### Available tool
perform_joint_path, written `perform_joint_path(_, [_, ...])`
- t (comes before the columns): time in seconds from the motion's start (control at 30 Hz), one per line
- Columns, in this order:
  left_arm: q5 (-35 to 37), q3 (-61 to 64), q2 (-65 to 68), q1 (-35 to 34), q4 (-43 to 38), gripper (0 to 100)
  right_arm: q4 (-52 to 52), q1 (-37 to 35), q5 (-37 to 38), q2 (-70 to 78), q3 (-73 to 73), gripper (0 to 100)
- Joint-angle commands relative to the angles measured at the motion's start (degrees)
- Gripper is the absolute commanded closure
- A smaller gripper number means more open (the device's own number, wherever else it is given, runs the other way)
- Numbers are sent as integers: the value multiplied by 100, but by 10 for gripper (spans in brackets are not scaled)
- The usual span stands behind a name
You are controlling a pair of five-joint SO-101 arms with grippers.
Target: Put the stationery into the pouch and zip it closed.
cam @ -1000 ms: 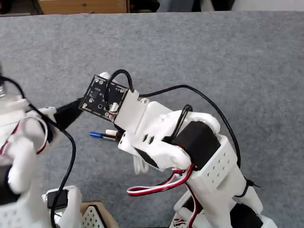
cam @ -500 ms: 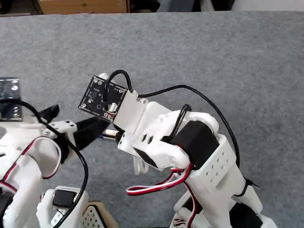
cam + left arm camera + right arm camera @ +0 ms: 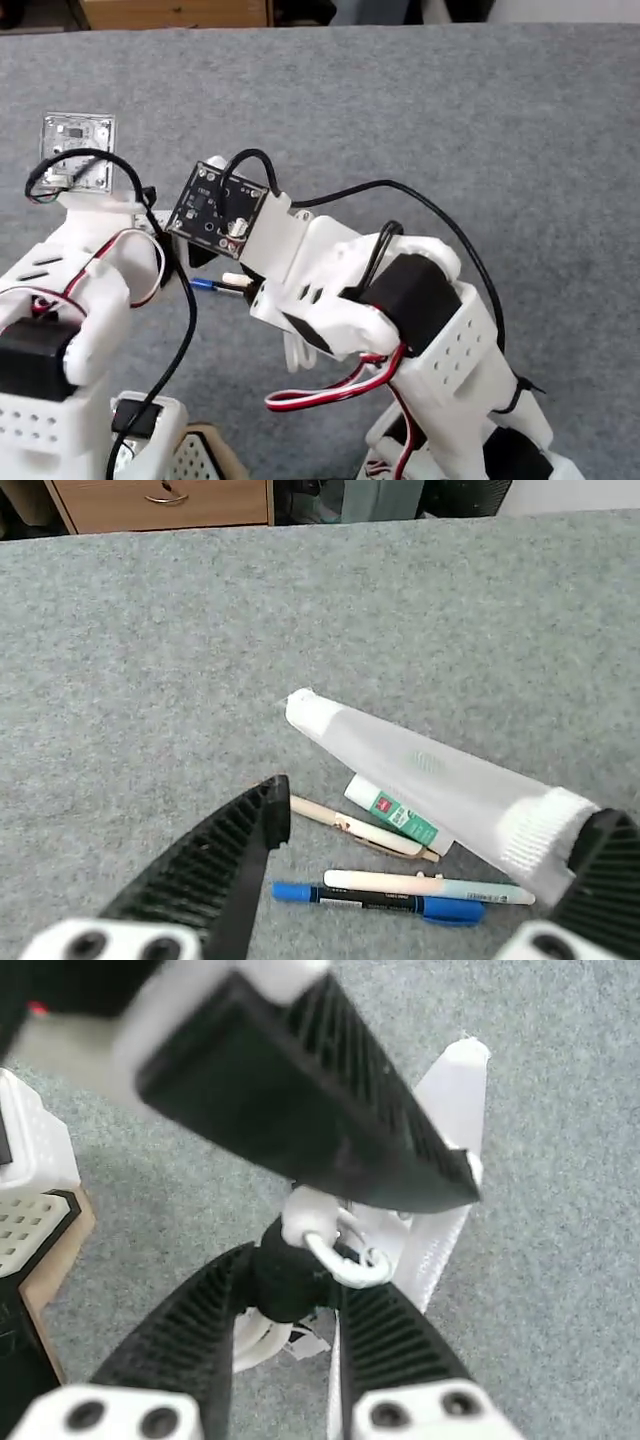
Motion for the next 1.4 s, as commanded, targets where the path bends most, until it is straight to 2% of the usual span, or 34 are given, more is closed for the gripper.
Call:
perform_joint_path(0.0, [-114, 48, 185, -119, -167, 557, 18, -62, -18, -22, -251, 986])
perform_joint_path(0.13, [-510, 198, 299, -303, -176, 557, 18, -62, -18, -22, -259, 986])
perform_joint_path(0.5, [-536, 444, 343, -462, -176, 560, 9, -62, -18, -22, -277, 986])
perform_joint_path(0.73, [-738, 505, 334, -215, -167, 673, 9, -62, -18, -22, -286, 986])
perform_joint_path(1.03, [-809, 514, 343, -180, -132, 687, 0, -53, -26, -22, -286, 986])
perform_joint_path(1.3, [-1160, 514, 343, 154, -114, 968, -18, -26, -167, -22, -286, 985])
perform_joint_path(1.37, [-1160, 514, 343, 154, -114, 961, -18, -26, -167, -31, -295, 985])
